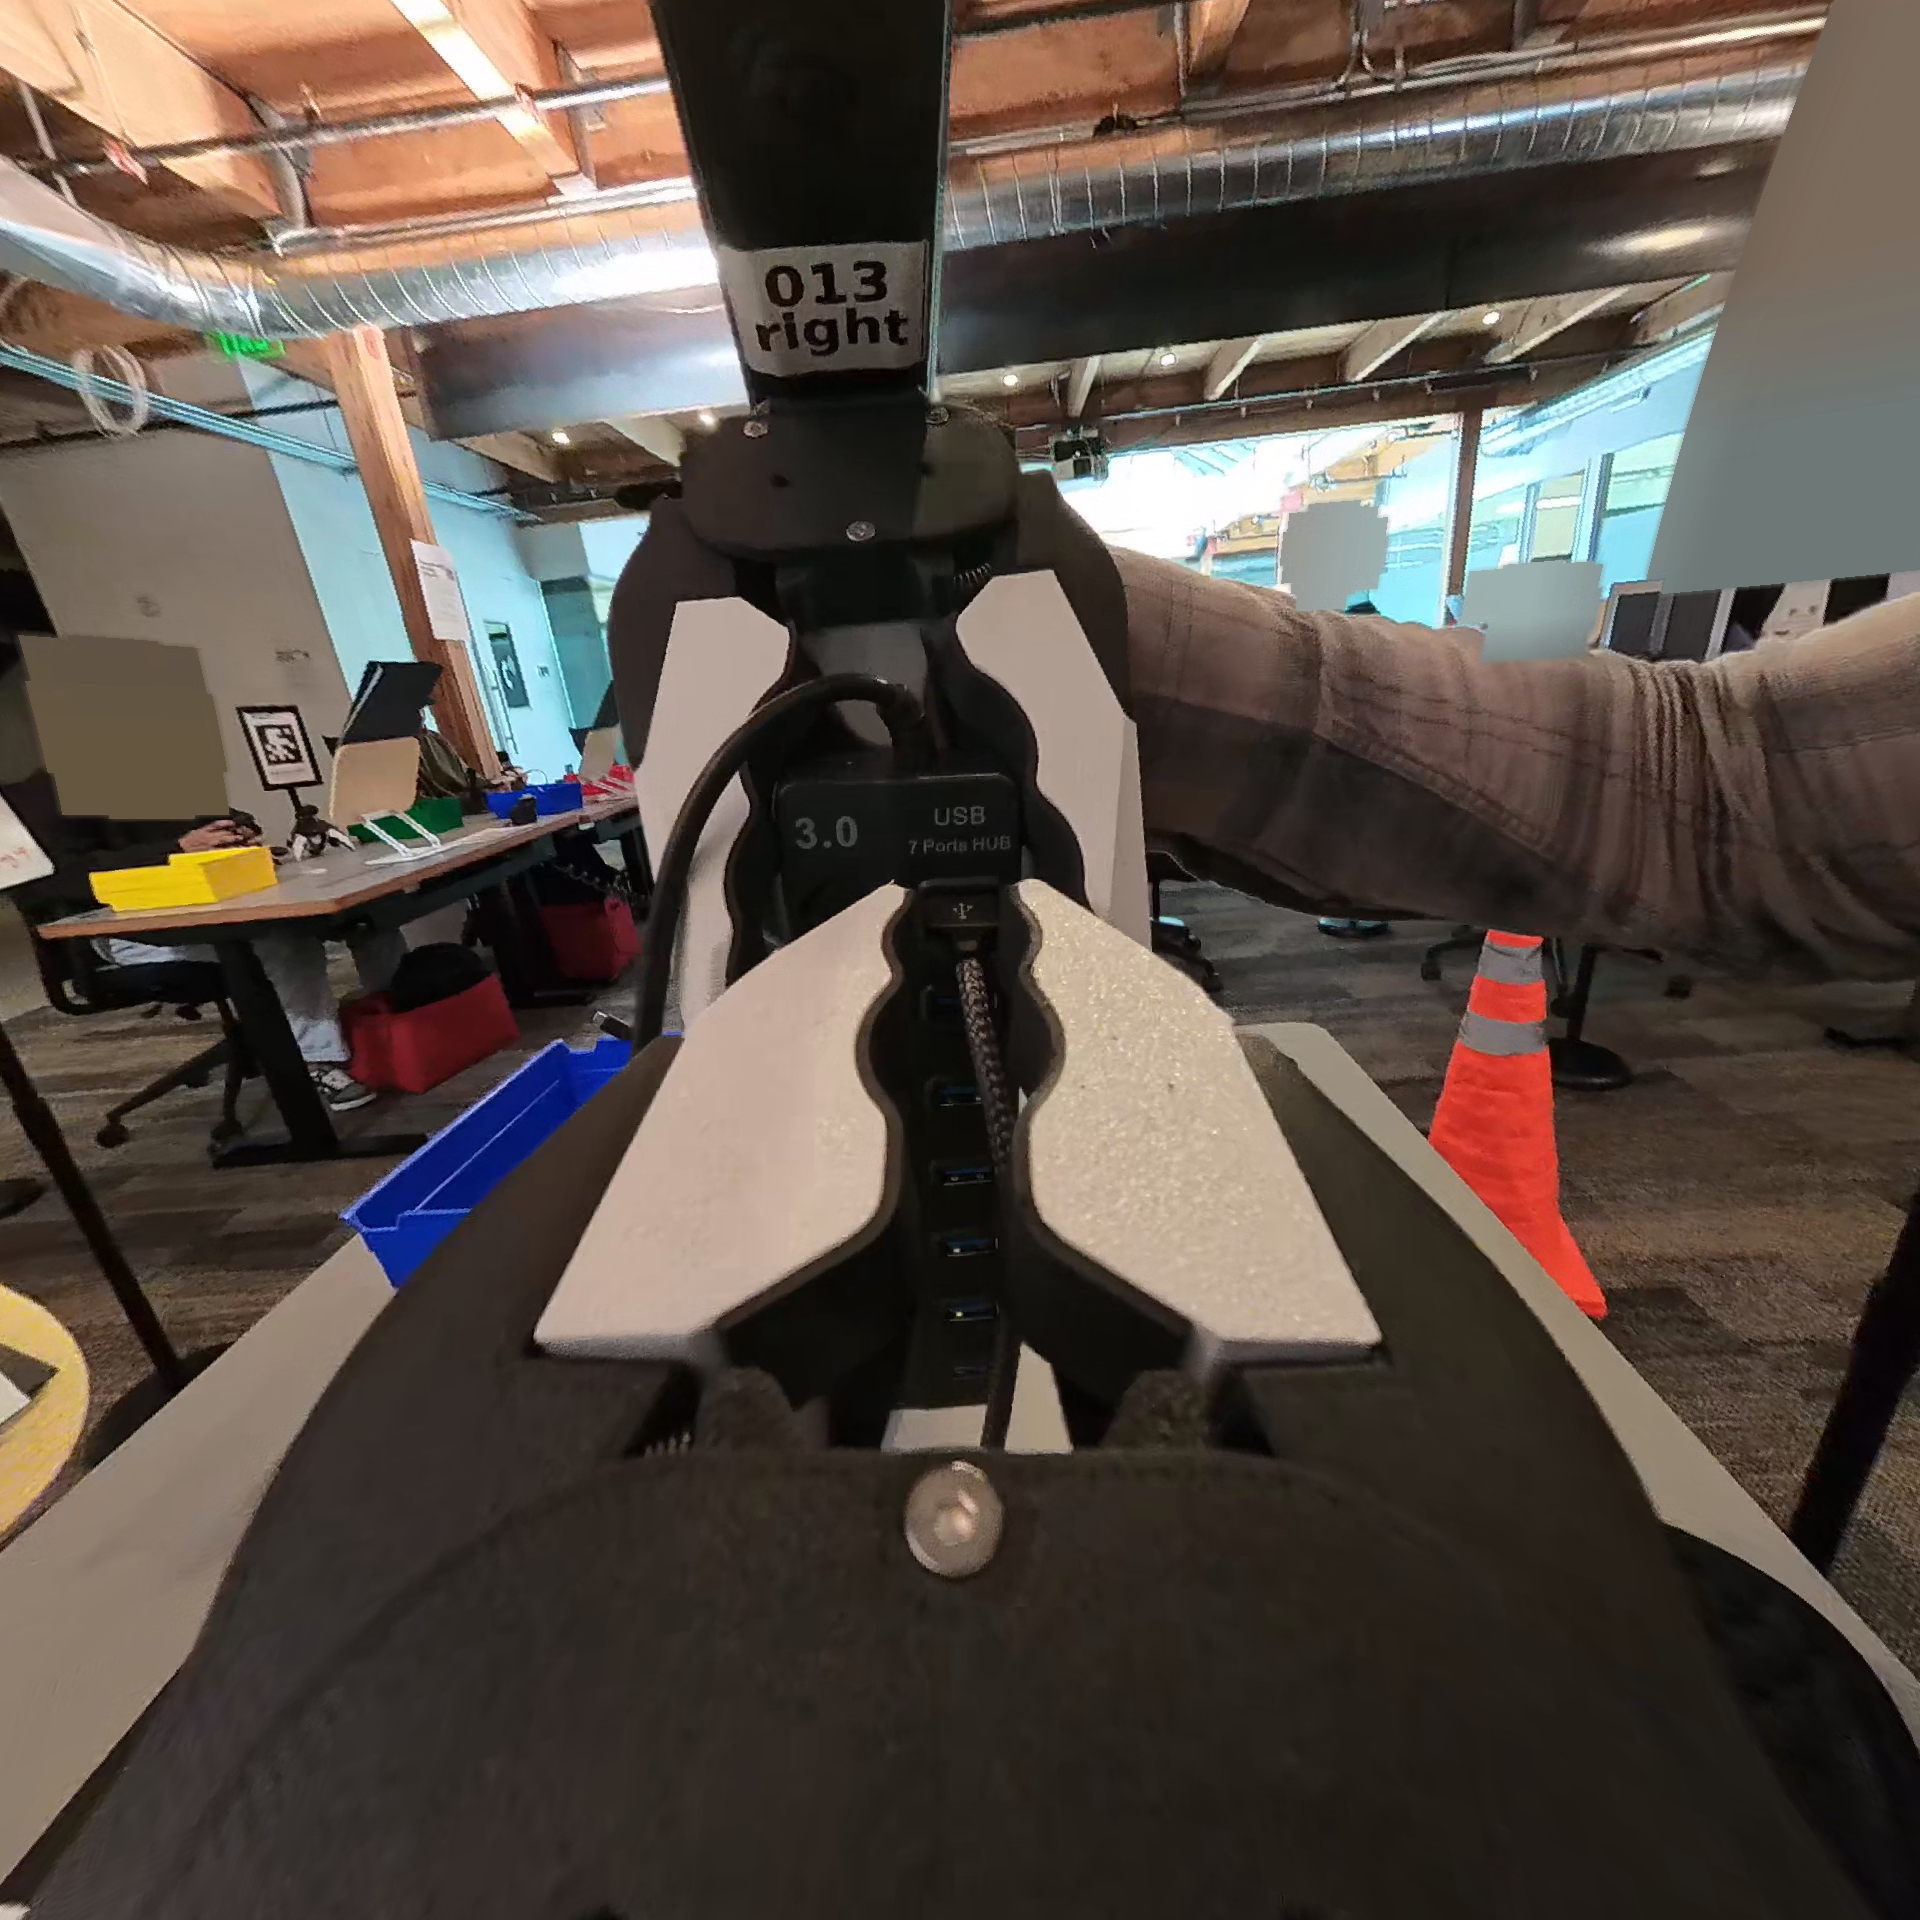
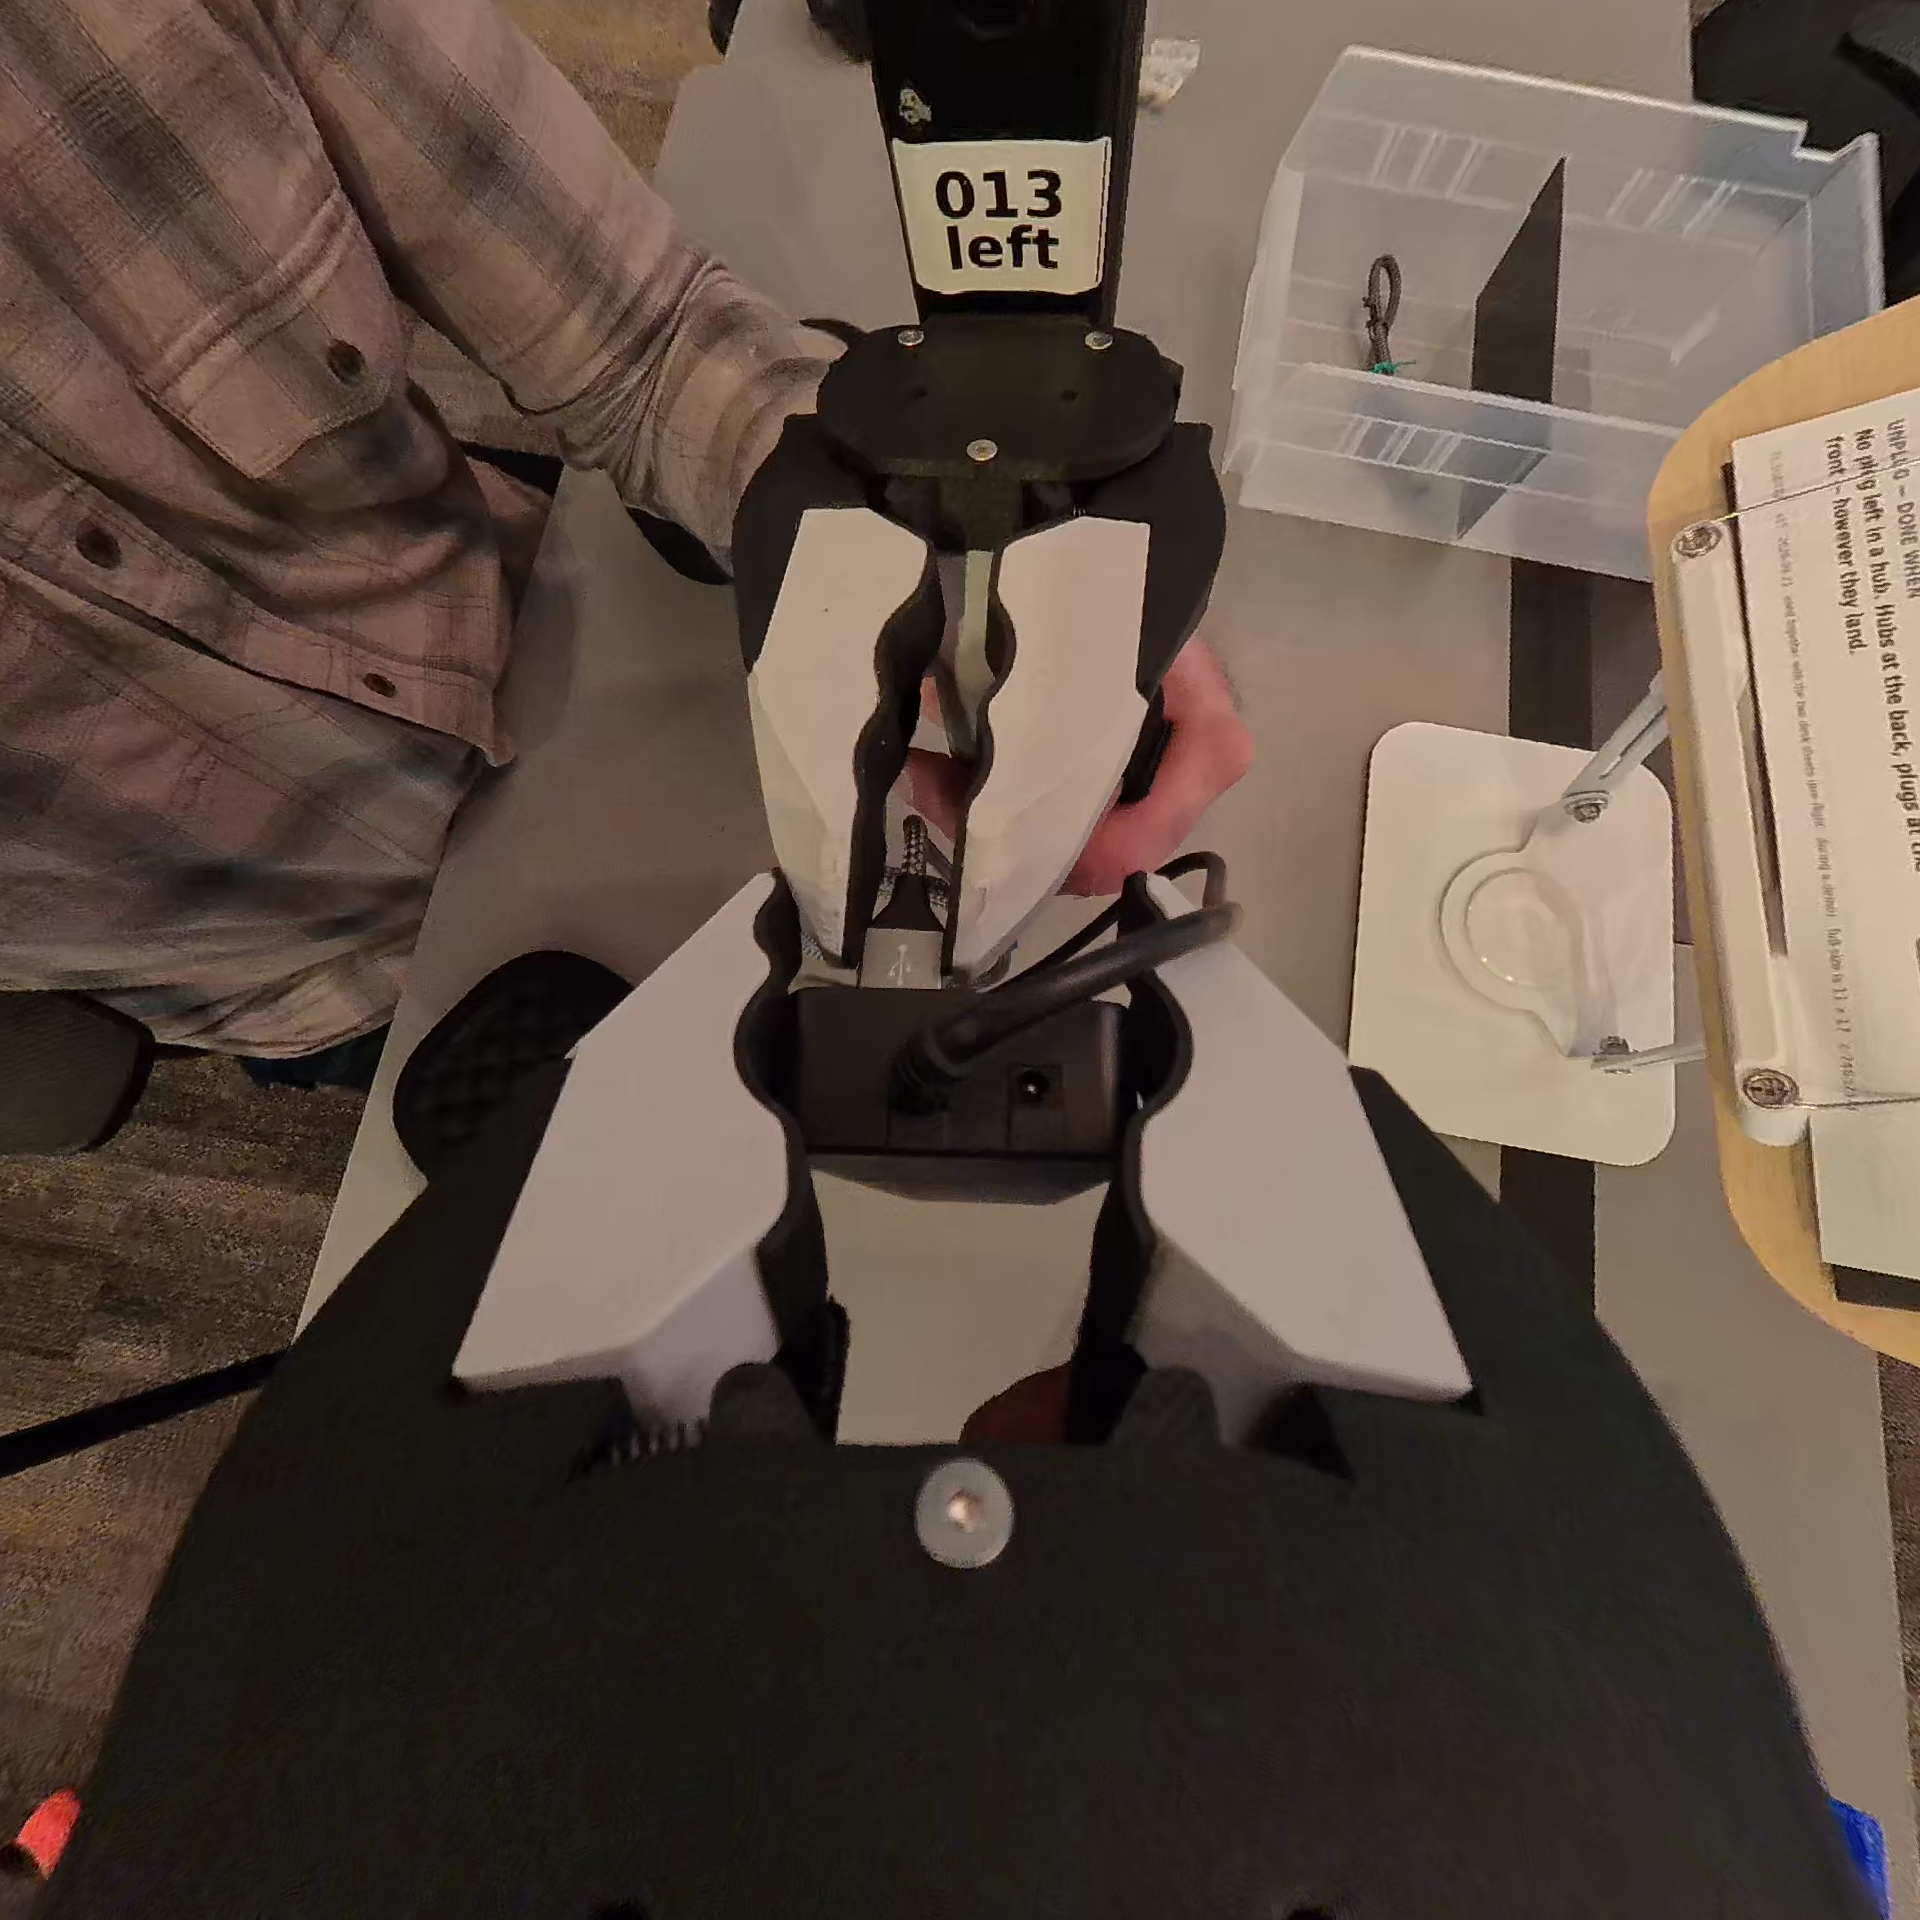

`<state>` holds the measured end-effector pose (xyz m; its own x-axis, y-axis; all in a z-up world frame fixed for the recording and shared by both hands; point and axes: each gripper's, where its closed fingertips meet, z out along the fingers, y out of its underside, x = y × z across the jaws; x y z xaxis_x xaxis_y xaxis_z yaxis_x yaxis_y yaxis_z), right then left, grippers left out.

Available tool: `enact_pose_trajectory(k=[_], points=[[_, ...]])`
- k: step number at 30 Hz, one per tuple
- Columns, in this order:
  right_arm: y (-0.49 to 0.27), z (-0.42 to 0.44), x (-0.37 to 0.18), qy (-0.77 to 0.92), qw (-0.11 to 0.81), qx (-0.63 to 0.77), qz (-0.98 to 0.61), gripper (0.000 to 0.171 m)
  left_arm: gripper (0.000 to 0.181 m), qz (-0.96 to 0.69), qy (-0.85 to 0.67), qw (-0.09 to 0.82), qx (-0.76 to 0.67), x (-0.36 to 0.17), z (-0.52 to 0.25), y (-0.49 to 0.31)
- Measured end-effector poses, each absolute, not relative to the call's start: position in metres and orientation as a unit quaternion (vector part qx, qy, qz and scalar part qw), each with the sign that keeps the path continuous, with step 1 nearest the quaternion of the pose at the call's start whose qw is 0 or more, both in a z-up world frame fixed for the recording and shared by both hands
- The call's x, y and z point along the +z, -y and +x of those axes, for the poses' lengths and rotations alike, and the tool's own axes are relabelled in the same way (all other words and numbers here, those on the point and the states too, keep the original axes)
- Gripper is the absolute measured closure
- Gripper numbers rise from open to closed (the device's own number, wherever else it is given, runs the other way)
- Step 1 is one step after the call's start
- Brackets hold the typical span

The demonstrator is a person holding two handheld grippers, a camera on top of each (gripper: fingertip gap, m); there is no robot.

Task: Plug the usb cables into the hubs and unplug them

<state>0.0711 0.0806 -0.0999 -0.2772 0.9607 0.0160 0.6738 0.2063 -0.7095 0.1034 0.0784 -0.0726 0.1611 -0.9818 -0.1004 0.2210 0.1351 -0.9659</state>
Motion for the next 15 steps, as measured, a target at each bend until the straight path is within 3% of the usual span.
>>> enact_pose_trajectory(k=[7, 15], points=[[-0.09, 0.071, -0.106, 0.721, 0.264, 0.301, -0.567, 0.11, 0.16, -0.399, -0.449, 0.642, -0.476, -0.053, 0.078, -0.072], [-0.092, 0.044, -0.152, 0.701, 0.272, 0.312, -0.581, 0.11, 0.164, -0.439, -0.463, 0.66, -0.396, -0.05, 0.04, -0.1]])
